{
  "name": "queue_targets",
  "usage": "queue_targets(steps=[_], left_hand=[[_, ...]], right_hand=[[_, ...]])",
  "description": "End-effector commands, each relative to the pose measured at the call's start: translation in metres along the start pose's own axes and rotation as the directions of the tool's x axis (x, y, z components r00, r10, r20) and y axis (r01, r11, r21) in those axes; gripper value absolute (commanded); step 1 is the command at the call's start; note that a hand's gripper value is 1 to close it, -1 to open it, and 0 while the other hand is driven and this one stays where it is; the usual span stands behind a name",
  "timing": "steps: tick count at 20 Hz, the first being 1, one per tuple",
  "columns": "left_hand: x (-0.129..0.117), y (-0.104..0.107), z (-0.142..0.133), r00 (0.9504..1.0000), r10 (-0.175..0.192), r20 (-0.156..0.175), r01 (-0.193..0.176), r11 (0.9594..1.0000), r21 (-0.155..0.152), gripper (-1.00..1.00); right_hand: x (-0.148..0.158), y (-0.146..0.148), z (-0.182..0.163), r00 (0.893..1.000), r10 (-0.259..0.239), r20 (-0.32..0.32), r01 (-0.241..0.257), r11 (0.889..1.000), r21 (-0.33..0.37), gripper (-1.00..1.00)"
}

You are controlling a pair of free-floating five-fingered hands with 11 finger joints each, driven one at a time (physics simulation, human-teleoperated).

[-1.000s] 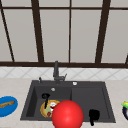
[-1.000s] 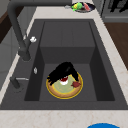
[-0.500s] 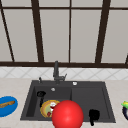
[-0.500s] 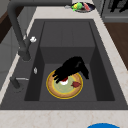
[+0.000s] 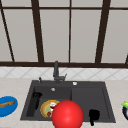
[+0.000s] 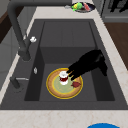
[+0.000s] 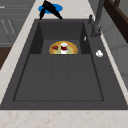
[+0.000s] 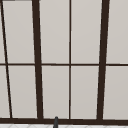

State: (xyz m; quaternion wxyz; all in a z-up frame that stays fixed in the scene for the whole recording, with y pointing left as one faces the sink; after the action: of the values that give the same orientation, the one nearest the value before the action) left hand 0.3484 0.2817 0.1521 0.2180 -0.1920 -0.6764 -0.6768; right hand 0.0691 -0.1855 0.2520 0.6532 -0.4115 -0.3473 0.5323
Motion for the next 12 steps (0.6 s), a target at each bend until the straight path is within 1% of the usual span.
queue_targets(steps=[1,3,4,10,12], left_hand=[[0.035,0.001,0.008,0.9996,0.020,-0.021,-0.021,0.9993,-0.030,-1.00],[0.055,-0.001,0.005,0.9995,0.003,-0.033,-0.004,0.9992,-0.039,-1.00],[0.064,-0.001,0.006,0.9994,0.001,-0.035,-0.002,0.9991,-0.043,-1.00],[0.122,-0.004,0.001,0.9989,0.004,-0.046,-0.007,0.9981,-0.061,-1.00],[0.140,-0.007,-0.001,0.9989,0.006,-0.048,-0.008,0.9981,-0.061,-1.00]], right_hand=[[0.000,0.000,0.000,1.000,0.000,0.000,0.000,1.000,0.000,0.00],[0.000,0.000,0.000,1.000,0.000,0.000,0.000,1.000,0.000,0.00],[0.000,0.000,0.000,1.000,0.000,0.000,0.000,1.000,0.000,0.00],[0.000,0.000,0.000,1.000,0.000,0.000,0.000,1.000,0.000,0.00],[0.000,0.000,0.000,1.000,0.000,0.000,0.000,1.000,0.000,0.00]])
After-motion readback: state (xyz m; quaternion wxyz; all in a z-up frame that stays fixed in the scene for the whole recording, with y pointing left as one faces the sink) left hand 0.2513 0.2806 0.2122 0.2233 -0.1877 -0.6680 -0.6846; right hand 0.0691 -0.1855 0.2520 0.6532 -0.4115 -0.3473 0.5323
